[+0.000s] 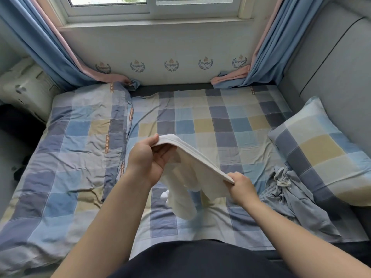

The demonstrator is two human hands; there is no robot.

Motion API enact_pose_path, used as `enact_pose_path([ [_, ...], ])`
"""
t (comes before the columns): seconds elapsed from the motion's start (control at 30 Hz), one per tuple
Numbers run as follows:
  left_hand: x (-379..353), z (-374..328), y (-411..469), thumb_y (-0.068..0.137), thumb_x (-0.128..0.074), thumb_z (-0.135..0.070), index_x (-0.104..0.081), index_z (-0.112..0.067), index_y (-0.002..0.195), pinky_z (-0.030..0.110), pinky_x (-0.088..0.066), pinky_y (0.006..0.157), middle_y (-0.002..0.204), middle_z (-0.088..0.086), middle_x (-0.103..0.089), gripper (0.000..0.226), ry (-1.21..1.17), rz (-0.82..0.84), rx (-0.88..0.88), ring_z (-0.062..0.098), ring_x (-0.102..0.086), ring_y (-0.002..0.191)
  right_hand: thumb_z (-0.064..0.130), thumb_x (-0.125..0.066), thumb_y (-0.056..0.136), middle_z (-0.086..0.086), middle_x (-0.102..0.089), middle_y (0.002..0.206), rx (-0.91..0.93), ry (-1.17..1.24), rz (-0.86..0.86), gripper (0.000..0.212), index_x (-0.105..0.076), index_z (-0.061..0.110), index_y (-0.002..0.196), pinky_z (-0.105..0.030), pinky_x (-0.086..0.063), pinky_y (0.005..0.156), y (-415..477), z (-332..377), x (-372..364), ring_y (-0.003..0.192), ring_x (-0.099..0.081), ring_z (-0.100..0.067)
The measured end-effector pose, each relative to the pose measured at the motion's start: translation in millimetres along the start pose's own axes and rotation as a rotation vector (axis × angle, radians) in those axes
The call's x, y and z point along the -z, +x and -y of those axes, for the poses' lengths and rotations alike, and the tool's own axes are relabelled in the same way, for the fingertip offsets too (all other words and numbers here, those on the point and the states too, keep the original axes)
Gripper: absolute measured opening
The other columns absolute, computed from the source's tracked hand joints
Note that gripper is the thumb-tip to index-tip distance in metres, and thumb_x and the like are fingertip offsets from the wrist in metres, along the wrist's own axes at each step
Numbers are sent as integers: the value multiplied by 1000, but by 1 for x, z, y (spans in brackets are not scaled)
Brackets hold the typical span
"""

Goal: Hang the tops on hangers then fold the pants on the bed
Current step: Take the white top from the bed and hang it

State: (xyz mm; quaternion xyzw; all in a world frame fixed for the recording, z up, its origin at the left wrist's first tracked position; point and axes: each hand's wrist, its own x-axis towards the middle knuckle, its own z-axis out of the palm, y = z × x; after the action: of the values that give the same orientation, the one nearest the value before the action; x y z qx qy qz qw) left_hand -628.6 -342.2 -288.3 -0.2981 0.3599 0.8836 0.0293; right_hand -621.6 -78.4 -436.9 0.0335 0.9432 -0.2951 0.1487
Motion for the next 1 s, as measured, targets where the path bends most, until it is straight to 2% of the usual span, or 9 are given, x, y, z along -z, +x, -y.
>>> enact_pose_path([
  [0.17,8,6,15,104,-53,-16,-62,2,112,42,-64,72,86,17,-75,21,67,-78,-67,27,-74,78,11,-62,91,-4,-69,79,-54,188,-87,15,-67,19,79,-36,-41,65,5,3,24,82,-61,-31],
  [0.3,18,27,21,100,-63,-24,-68,-12,120,52,-55,92,112,9,-72,24,593,73,2,27,-68,101,11,-64,91,-12,-69,78,70,383,-72,13,-67,7,80,-40,-48,68,10,48,46,75,-60,-29],
  [0.4,27,48,14,76,-86,-43,-57,-32,137,43,-56,95,133,-5,-60,67,1033,304,2,15,-62,117,5,-64,92,-10,-68,75,110,571,-49,11,-71,5,83,-32,-45,66,4,80,54,69,-57,-16],
  [0.5,27,72,9,58,-91,-51,-41,-40,148,43,-50,106,141,-11,-53,104,1215,493,-159,11,-55,128,3,-64,93,-5,-66,72,121,712,25,10,-71,5,86,-30,-47,62,-8,103,57,66,-58,-14],
  [0.6,25,88,10,66,-87,-40,-45,-51,138,44,-52,100,130,-18,-60,84,1230,512,-318,8,-57,123,5,-66,93,-6,-68,74,140,826,117,8,-72,6,88,-34,-49,68,-18,117,62,70,-62,-16],
  [0.7,24,93,14,81,-61,-29,-62,-35,122,45,-54,91,111,-14,-70,41,1176,323,-435,9,-64,105,0,-63,94,-7,-73,82,193,874,175,11,-72,5,95,-36,-55,75,-21,121,71,78,-68,-17],
  [0.8,19,88,16,82,-52,-22,-68,-25,106,39,-55,82,97,-11,-71,29,1086,248,-475,11,-66,95,0,-62,95,-5,-77,99,250,890,202,19,-73,10,107,-30,-59,85,-20,113,78,94,-71,-17],
  [0.9,16,83,18,87,-55,-19,-68,-28,94,16,-51,67,82,-20,-70,17,964,226,-451,-3,-64,78,12,-69,94,0,-72,118,252,806,176,27,-67,18,121,-25,-55,89,-16,90,79,111,-67,-12],
  [1.0,11,78,20,96,-60,-9,-67,-23,91,14,-52,62,74,-18,-70,17,838,188,-419,-2,-64,71,31,-78,87,8,-65,126,162,620,340,45,-57,31,128,-30,-51,101,-16,60,64,118,-61,-8],
])
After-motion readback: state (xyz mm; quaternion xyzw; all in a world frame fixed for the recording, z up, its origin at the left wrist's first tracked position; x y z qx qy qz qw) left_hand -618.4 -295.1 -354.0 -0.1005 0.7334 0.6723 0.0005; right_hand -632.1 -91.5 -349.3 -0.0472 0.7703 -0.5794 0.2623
